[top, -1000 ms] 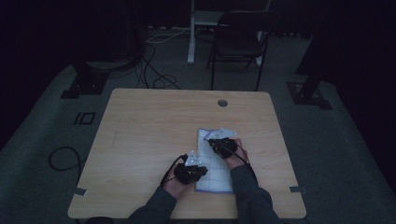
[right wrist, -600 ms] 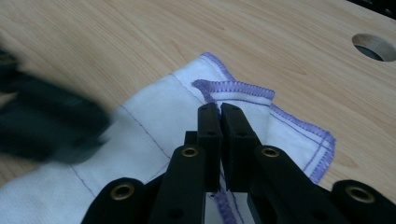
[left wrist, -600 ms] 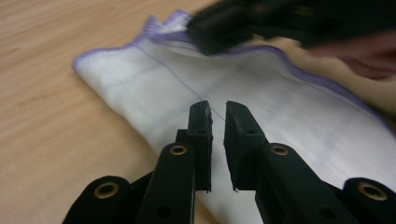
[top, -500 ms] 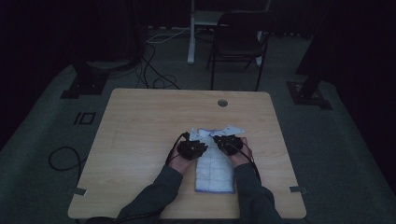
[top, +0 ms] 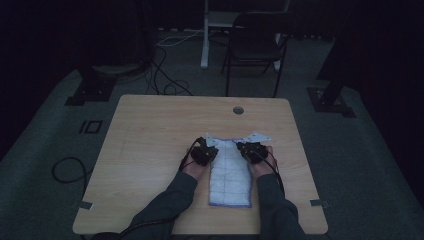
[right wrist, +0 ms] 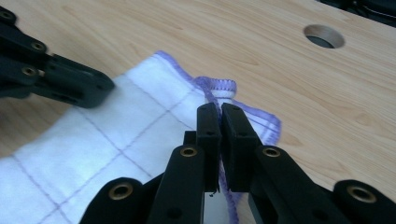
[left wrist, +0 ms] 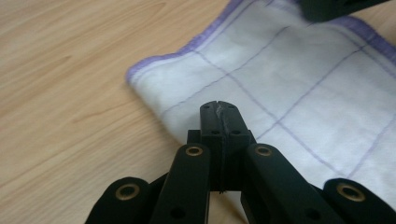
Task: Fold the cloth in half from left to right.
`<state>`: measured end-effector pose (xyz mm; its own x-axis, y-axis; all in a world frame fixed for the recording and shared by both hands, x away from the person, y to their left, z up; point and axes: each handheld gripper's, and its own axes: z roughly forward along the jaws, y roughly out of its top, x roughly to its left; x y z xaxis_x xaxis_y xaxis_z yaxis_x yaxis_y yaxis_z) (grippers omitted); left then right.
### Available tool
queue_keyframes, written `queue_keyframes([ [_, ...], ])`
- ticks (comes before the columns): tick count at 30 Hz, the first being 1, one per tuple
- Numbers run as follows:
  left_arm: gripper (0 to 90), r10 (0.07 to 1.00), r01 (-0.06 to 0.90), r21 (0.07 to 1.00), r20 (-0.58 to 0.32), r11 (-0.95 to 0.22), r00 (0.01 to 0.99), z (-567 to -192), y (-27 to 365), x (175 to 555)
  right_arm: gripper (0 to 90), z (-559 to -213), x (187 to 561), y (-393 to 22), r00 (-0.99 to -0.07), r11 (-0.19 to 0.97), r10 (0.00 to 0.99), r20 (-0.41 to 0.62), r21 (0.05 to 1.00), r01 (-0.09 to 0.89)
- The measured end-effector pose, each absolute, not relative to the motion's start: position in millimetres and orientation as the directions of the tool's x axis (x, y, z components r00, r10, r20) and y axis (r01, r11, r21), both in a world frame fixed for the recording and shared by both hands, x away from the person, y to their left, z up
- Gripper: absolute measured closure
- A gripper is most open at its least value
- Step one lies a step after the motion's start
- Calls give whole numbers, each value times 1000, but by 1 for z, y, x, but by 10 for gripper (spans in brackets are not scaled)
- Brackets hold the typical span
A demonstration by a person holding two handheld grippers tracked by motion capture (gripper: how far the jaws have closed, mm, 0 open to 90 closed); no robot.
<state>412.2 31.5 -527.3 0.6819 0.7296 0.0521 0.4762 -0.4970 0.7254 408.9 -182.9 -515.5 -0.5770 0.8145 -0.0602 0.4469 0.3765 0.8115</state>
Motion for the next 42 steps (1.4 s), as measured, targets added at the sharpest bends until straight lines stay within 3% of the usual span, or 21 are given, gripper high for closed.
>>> queue_keyframes([
  [4,900,734,478,736,37,-479,679,-527,32,415,870,-516,410,-190,-566,360,823,-47,814,456],
  [7,726,725,465,743,40,-481,687,-529,27,420,867,-516,410,-191,-565,355,824,-41,814,459],
  [10,649,724,469,726,58,-503,687,-533,22,424,865,-516,410,-191,-567,356,823,-40,814,459],
  [12,671,725,479,713,59,-512,686,-537,20,427,864,-516,410,-191,-568,356,822,-39,815,458],
  [15,860,726,482,712,56,-510,686,-535,20,428,862,-516,410,-192,-566,352,823,-38,817,458],
  [17,890,727,475,722,56,-503,684,-532,21,426,861,-516,411,-194,-561,348,827,-37,818,458],
  [26,897,755,484,772,-9,-412,656,-524,36,420,849,-519,416,-204,-509,311,860,-25,817,485],
  [32,890,777,519,754,-18,-403,629,-533,46,423,809,-530,425,-207,-480,288,878,0,799,528],
  [42,790,804,543,752,-29,-374,594,-535,54,426,776,-532,433,-192,-518,309,856,5,797,518],
])
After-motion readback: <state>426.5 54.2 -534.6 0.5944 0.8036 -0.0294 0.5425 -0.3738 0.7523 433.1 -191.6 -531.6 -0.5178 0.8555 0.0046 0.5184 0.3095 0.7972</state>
